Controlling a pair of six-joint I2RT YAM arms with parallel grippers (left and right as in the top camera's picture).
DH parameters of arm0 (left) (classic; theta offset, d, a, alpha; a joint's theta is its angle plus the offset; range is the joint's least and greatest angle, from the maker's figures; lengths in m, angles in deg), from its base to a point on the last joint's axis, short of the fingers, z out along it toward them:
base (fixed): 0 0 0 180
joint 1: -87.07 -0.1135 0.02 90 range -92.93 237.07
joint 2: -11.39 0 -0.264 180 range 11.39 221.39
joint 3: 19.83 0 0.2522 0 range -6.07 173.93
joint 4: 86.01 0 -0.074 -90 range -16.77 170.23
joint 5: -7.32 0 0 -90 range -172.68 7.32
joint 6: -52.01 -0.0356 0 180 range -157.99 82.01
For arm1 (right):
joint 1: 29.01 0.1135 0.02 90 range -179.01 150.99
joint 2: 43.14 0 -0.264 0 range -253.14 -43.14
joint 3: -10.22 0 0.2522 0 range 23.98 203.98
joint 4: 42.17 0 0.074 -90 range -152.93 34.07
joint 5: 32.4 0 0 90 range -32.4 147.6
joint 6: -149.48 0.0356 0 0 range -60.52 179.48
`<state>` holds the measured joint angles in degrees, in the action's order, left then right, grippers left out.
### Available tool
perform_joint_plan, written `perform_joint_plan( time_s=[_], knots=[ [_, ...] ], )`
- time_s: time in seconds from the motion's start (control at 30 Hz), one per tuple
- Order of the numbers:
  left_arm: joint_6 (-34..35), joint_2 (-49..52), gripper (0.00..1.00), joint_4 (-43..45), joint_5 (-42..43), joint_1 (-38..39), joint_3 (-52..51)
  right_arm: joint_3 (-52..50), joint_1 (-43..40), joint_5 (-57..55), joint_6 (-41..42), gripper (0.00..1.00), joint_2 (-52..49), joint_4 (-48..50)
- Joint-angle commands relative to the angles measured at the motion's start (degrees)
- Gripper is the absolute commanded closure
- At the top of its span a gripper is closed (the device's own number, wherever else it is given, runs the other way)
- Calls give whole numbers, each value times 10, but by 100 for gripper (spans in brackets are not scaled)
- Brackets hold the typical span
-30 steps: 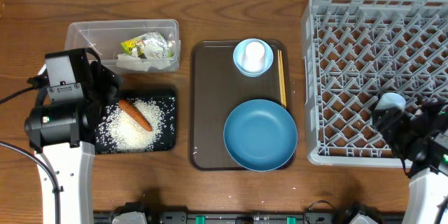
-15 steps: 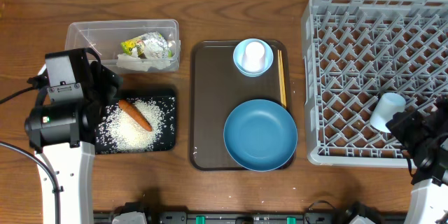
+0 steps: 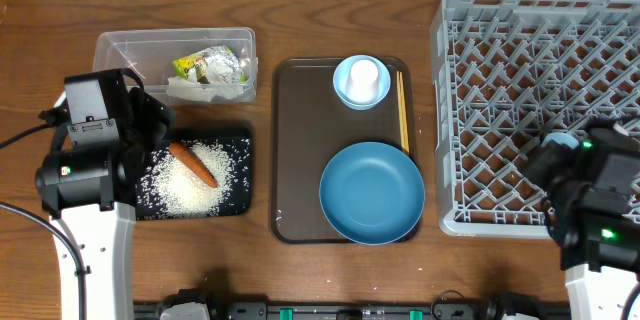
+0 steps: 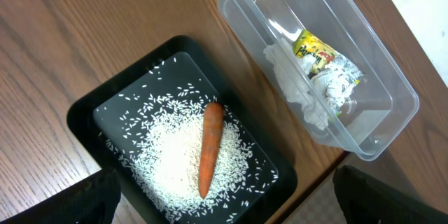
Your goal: Sort waste into correct bins and load items into the dishwasher rack
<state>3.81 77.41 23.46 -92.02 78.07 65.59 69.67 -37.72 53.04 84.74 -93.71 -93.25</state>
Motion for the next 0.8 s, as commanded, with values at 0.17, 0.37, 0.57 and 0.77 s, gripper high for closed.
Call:
perform_joint_plan(
  time_s=[0.17,0.37,0.57,0.77],
  knots=[
    [1,2,1,-2,-1,-4,1,16,118,-278,-33,99,-80,61],
    [1,2,1,-2,-1,-4,1,91,88,-283,-33,99,-208,30],
    [1,2,1,-2,-1,-4,1,189,66,-282,-38,99,-278,-39],
    [1,2,1,-2,-1,-4,1,197,39,-239,-36,99,-294,-77]
  ],
)
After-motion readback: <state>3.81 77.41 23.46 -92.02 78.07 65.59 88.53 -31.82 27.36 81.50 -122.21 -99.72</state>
